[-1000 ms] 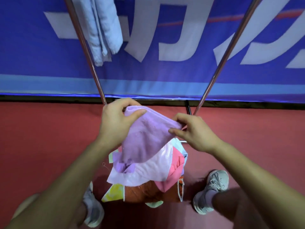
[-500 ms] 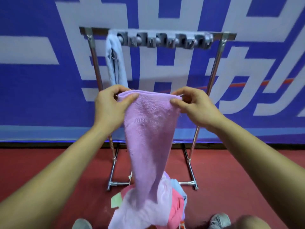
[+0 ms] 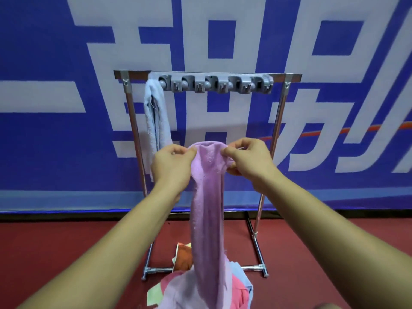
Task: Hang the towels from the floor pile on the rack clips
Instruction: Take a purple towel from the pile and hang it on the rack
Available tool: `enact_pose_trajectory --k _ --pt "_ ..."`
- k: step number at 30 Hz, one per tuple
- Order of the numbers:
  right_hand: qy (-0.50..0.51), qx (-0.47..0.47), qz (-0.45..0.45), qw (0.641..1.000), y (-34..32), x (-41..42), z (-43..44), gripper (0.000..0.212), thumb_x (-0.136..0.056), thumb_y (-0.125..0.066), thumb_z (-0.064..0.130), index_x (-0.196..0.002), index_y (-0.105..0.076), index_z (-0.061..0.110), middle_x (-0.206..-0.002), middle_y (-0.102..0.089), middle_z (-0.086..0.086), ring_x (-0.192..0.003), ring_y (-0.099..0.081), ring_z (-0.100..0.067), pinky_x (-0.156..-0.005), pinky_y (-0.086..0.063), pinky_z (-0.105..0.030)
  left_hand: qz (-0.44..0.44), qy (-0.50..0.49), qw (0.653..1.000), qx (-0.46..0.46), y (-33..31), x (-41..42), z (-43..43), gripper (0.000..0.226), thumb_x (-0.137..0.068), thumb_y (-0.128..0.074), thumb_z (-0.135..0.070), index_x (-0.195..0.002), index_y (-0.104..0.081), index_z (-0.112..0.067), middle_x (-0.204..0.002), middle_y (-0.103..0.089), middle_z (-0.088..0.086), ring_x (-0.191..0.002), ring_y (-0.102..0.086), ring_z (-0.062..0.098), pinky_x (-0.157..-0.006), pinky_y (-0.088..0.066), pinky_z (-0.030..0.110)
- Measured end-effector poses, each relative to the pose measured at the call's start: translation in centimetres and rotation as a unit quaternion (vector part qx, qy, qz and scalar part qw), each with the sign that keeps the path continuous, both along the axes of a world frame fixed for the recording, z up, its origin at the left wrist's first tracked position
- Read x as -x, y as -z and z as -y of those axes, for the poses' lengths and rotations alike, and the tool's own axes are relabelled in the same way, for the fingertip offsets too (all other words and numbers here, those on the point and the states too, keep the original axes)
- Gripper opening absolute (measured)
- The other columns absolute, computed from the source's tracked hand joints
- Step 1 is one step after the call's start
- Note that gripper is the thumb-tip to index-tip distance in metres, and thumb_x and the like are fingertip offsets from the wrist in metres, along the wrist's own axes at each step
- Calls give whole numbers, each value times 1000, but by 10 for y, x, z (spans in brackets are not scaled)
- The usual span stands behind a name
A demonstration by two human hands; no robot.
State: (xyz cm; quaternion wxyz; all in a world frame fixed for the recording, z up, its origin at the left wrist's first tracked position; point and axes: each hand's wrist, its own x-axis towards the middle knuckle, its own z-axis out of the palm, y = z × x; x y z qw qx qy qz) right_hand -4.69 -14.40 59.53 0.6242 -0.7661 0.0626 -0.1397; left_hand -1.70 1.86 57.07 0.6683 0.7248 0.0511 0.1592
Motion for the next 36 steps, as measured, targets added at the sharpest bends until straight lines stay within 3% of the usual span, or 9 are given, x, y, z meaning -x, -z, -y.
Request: enact_pose_trajectory --k 3,12,15,17,21,24,29,33,36 --pt "8 74 30 997 11 5 -7 14 -86 -73 21 -79 -66 11 -72 -72 -10 -61 -68 -24 -66 -62 -53 -20 38 999 26 4 12 16 16 -84 -79 -21 -79 -71 -8 -72 -71 7 -66 -66 22 -60 -61 39" --pt "-13 213 56 975 19 24 -8 15 -88 -72 36 -82 -70 22 -73 -73 4 -74 -71 -16 -73 -60 -45 -47 47 998 10 12 31 20 28 -68 -82 -44 -73 -71 -18 -74 -75 6 -74 -75 30 -69 -63 51" --pt "-8 294 59 954 22 33 -9 16 -89 -68 41 -92 -72 25 -84 -74 10 -82 -69 -10 -77 -58 -37 -71 87 990 82 12 39 23 9 -90 -69 -15 -84 -74 -10 -85 -76 18 -82 -75 39 -67 -64 44" --pt "-25 307 56 950 25 38 -10 21 -86 -70 42 -100 -71 27 -92 -74 14 -83 -69 -7 -78 -57 -33 -80 104 983 127 10 44 22 20 -95 -55 -4 -94 -75 -4 -89 -77 20 -84 -76 38 -62 -62 35" --pt "-33 301 58 951 38 45 -11 31 -80 -78 42 -105 -65 31 -92 -70 18 -77 -66 -1 -73 -56 -31 -91 152 972 155 7 53 17 33 -97 -41 -8 -105 -74 -4 -89 -79 12 -78 -77 27 -64 -61 30" --pt "-5 275 87 957 42 43 -7 14 -88 -69 37 -99 -65 29 -86 -71 12 -74 -66 -5 -71 -57 -36 -80 196 967 143 11 56 12 33 -101 -41 -16 -107 -73 -10 -91 -80 6 -81 -77 20 -72 -61 30" --pt "-27 210 117 970 26 38 0 9 -90 -63 16 -86 -64 24 -72 -66 8 -63 -56 -5 -63 -52 -35 26 154 987 35 40 49 -1 23 -99 -52 -4 -112 -54 -23 -101 -75 4 -87 -73 22 -64 -53 25" --pt "-59 190 139 970 1 37 -2 7 -89 -61 18 -89 -67 21 -74 -67 3 -67 -61 -18 -69 -59 -53 40 180 983 -21 83 46 -9 45 -91 -68 0 -122 -53 -30 -116 -66 -5 -101 -64 2 -86 -50 18" --pt "-58 184 148 970 -14 35 -4 9 -87 -59 23 -91 -67 21 -82 -69 -5 -81 -67 -35 -70 -59 -56 -1 238 971 6 104 49 -3 37 -91 -70 -3 -118 -60 -27 -111 -73 -4 -99 -68 5 -87 -52 19"
